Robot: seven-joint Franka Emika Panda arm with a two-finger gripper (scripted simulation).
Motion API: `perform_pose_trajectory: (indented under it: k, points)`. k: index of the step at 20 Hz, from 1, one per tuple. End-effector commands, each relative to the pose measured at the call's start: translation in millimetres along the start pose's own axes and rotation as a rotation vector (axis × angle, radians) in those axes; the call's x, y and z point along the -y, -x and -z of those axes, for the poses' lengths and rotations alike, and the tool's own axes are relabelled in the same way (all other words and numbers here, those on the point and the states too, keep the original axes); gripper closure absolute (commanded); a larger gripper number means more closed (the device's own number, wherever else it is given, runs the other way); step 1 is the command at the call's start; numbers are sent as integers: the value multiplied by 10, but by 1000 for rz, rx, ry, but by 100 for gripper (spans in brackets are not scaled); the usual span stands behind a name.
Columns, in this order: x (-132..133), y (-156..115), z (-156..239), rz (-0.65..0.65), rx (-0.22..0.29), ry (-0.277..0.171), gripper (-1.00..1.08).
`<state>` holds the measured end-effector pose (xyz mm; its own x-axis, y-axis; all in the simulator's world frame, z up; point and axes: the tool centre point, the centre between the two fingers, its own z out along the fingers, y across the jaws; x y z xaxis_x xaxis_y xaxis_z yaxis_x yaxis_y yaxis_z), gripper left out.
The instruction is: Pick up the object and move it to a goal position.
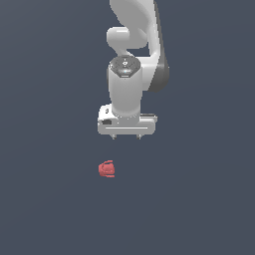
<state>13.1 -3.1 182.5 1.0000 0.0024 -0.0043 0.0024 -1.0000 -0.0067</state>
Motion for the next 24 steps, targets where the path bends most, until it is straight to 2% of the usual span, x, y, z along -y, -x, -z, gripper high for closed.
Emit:
perform_pose_trajectory:
  k: [1, 14, 24]
  points:
    - [-58, -63, -54, 7, 0, 1, -92]
    - [-625, -582, -610, 79, -3, 6, -92]
    - [-895, -747, -891, 110, -4, 7, -92]
